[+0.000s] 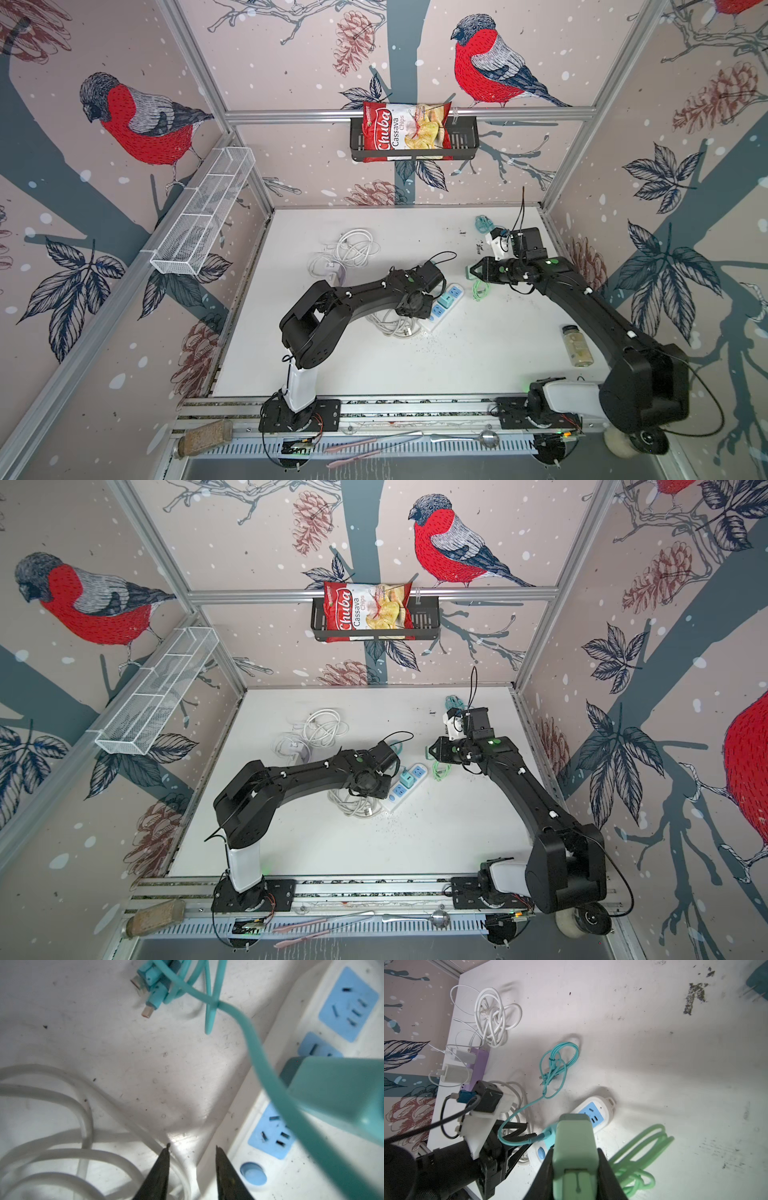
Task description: Insert the plug
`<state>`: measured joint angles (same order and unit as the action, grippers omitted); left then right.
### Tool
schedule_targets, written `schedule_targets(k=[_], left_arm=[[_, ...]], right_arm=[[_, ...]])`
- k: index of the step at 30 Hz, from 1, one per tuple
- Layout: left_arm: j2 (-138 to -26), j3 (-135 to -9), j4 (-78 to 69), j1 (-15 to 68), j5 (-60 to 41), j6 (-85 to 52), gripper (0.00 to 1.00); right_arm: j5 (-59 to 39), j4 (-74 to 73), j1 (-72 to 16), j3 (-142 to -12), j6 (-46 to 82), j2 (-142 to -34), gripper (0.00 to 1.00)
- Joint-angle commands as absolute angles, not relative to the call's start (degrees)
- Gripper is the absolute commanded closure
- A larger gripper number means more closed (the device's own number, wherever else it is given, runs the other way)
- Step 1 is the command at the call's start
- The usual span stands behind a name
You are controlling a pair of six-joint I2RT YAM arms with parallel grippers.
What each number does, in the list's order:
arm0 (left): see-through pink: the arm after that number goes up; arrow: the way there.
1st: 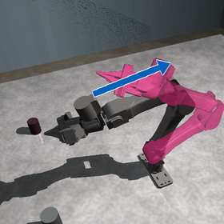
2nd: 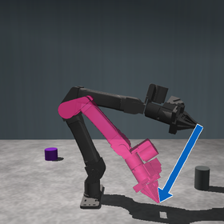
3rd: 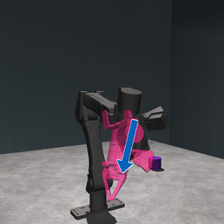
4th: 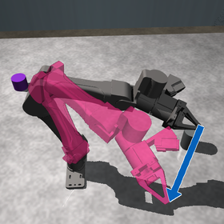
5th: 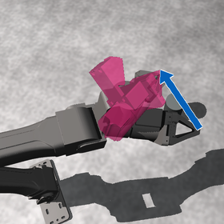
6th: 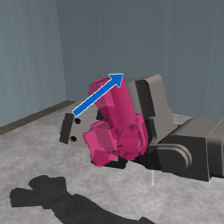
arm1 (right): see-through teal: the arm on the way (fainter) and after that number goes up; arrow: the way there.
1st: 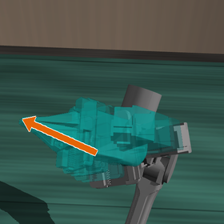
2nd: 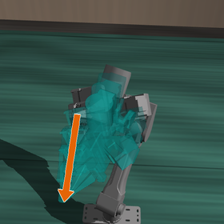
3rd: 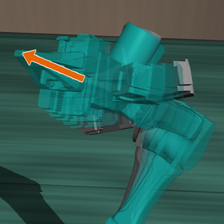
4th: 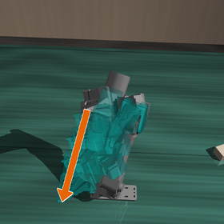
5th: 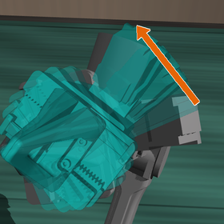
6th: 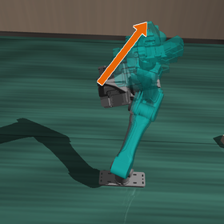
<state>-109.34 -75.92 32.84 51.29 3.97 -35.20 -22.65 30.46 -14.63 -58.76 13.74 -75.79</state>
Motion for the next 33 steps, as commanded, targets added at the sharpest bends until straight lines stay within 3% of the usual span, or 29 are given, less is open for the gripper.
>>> schedule_targets(k=[1, 6, 15, 24, 33], left_arm=[[-107.36, -76.55, 39.45, 51.09, 11.21, -38.67, 0.65], [-102.86, -72.76, 43.82, 48.16, 19.72, -37.55, 0.66], [-100.17, -67.8, 34.17, 40.84, 25.98, -29.88, 0.67], [-104.68, -65.1, 28.51, 36.09, 24.91, -24.34, 0.75], [-99.22, -55.48, 26.01, 35.95, 16.47, -26.71, 0.86]], right_arm=[[-21.5, 28.97, -15.08, -57.71, 15.29, -75.62, 1.0], [-21.26, 27.21, -15.76, -50.71, 17.73, -74.21, 1.0], [-17.84, 24.17, -19.21, -40.73, 23.28, -70.41, 1.0], [-15.62, 20.89, -20.81, -42.27, 25.62, -78.52, 1.0], [-15.78, 18.5, -21.28, -51.72, 23.98, -91.83, 1.0]])
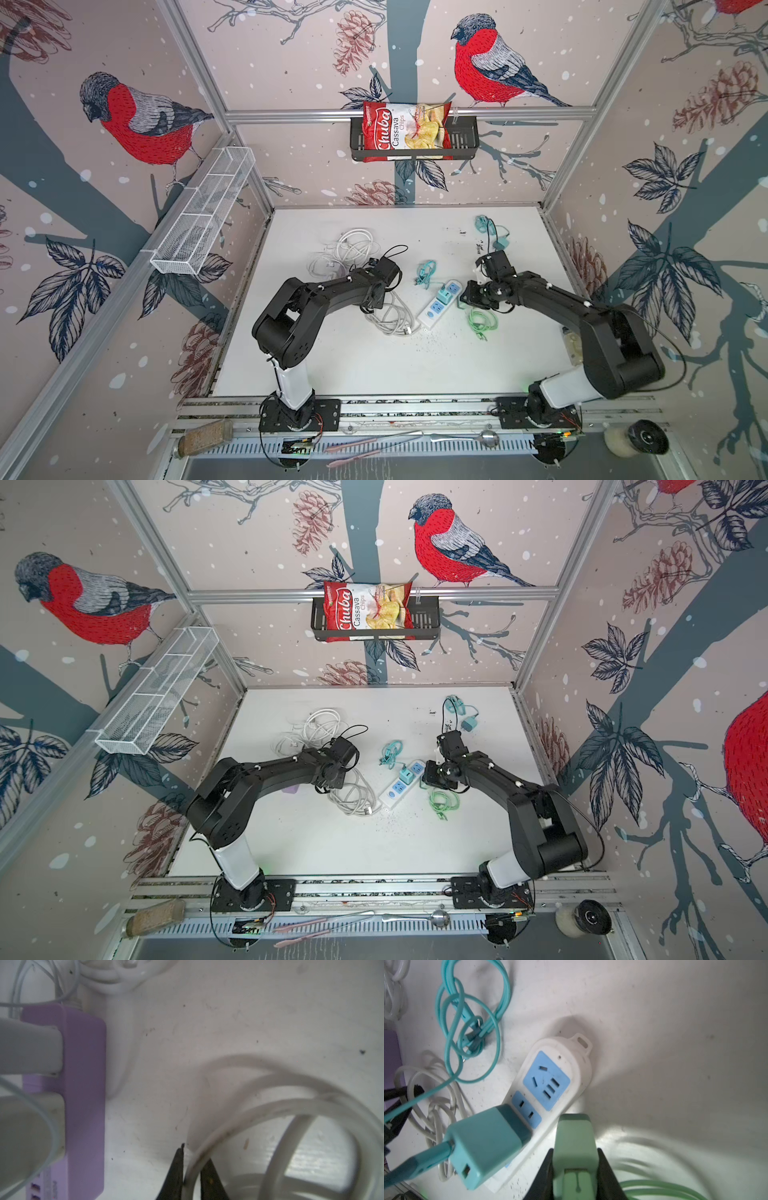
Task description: Insert the plug
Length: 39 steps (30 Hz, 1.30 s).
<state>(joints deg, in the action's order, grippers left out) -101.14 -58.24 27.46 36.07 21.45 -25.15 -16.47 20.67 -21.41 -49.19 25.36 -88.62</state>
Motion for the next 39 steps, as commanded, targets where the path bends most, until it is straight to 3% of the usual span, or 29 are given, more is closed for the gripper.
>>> schedule_targets(k=[1, 9, 15, 29, 39], left_arm=[[-98.25, -54.16, 25.63, 36.01, 15.01, -27.6, 0.87], [-88.99, -47.35, 22.32, 41.58, 7.88, -35.81, 0.9], [-87.88, -46.15, 17.4, 43.76, 3.83, -38.64, 0.93], [-73.68, -45.75, 18.28, 44.14, 3.73, -36.05, 0.79], [-70.5, -43.43, 13.8, 43.88, 16.92, -32.65, 0.73]], right_arm=[[-15.9, 18.46, -21.14, -53.23, 23.58, -93.6, 1.0], [-17.18, 22.46, -21.4, -73.79, 20.37, -109.67, 1.0], [-15.13, 25.46, -21.88, -79.3, 19.98, -112.66, 1.0], [-2.52, 36.25, -25.57, -72.34, 23.13, -96.77, 1.0], [1.52, 38.88, -35.17, -62.27, 34.24, -83.39, 1.0]])
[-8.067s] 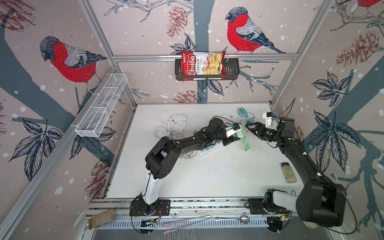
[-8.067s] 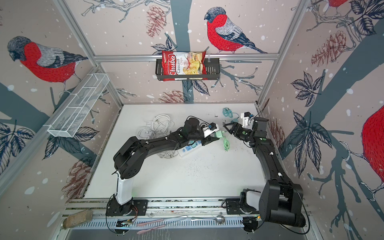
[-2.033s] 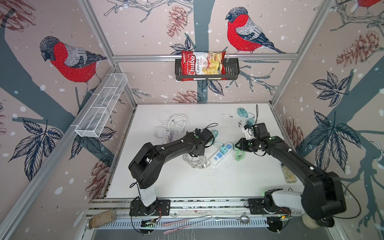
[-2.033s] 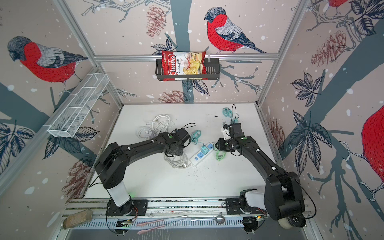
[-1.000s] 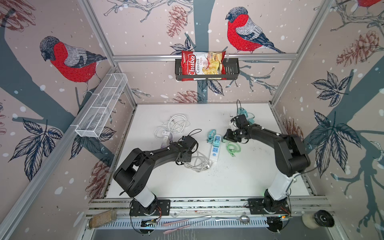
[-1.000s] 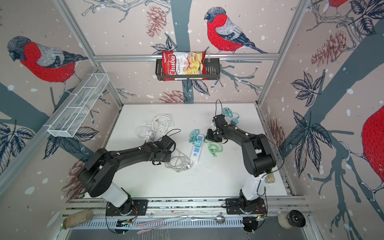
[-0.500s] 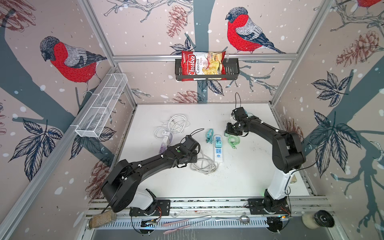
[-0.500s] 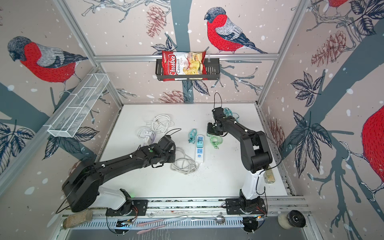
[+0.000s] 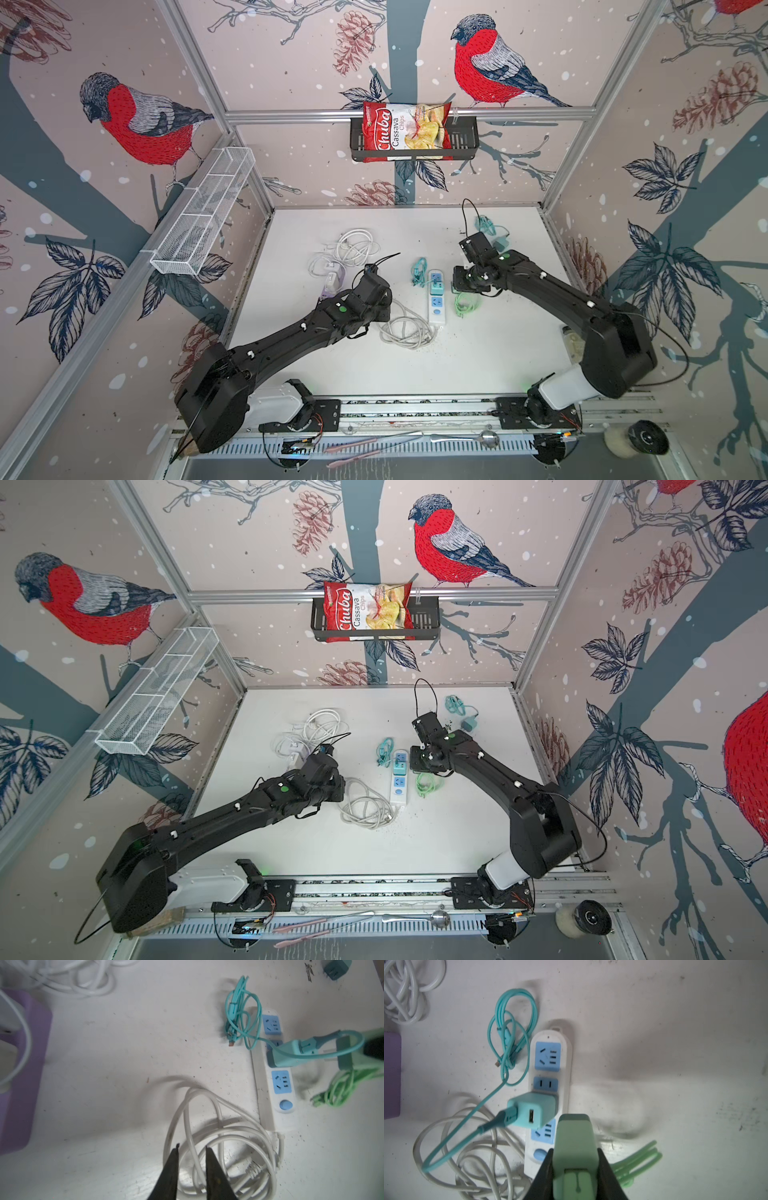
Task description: Insert the plug
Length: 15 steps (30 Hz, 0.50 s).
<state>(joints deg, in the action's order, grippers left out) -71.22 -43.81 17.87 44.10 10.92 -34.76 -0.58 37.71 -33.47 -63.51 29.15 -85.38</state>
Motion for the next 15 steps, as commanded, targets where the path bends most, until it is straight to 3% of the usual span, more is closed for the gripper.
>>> schedule_targets(k=[1, 15], left_arm=[[-70.23, -43.14, 12.24, 43.6, 17.21, -31.59, 0.72], [-66.68, -42.37, 5.01, 41.33, 16.05, -27.8, 0.69]], right_arm=[[1.66, 39.23, -36.16, -61.69, 35.21, -82.54, 1.0], [4.89, 43.06, -44.41, -66.24, 40.38, -86.88, 1.0]])
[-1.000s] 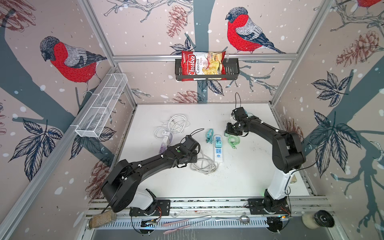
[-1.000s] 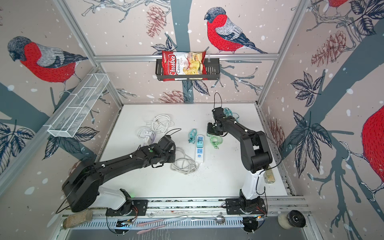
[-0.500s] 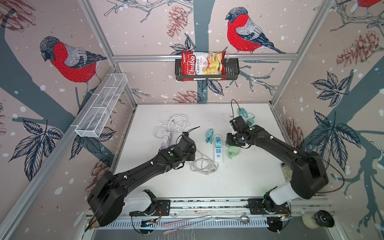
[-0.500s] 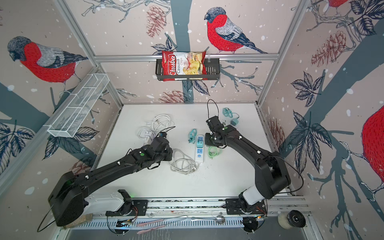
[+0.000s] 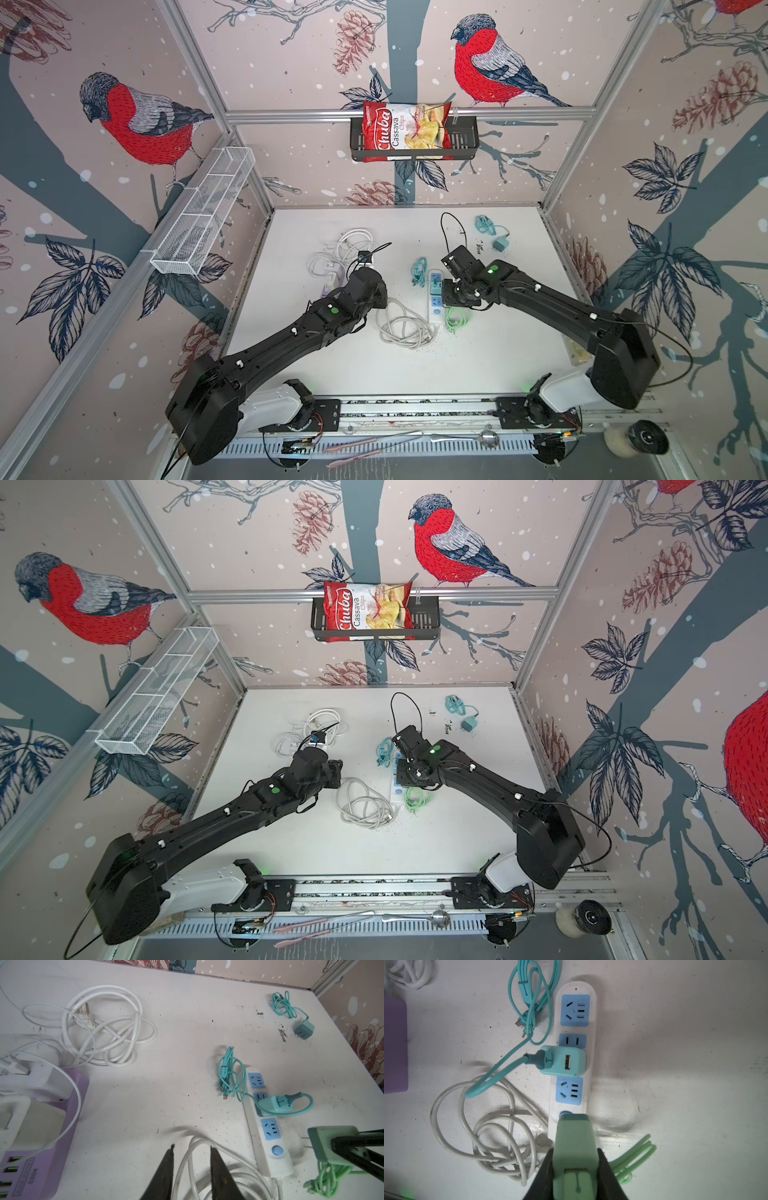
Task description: Insert the plug
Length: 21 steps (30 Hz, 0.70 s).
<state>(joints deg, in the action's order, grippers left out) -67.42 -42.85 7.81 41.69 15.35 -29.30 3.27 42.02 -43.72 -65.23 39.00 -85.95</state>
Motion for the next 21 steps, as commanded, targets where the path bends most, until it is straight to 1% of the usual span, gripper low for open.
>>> schedule_targets(k=[1, 8, 21], left_arm=[[-66.35, -41.99, 4.88, 41.1, 16.09, -27.73, 0.69], [-63.21, -39.32, 3.89, 39.16, 15.12, -27.28, 0.68], [-60.09, -36.74, 2.81, 37.66, 15.08, -26.54, 0.66]], right_arm=[[5.27, 43.01, -44.67, -66.73, 40.68, -87.62, 1.0], [5.68, 42.24, -44.82, -68.78, 41.14, -91.76, 1.0], [4.75, 40.6, -43.51, -69.91, 40.4, -95.34, 1.0]])
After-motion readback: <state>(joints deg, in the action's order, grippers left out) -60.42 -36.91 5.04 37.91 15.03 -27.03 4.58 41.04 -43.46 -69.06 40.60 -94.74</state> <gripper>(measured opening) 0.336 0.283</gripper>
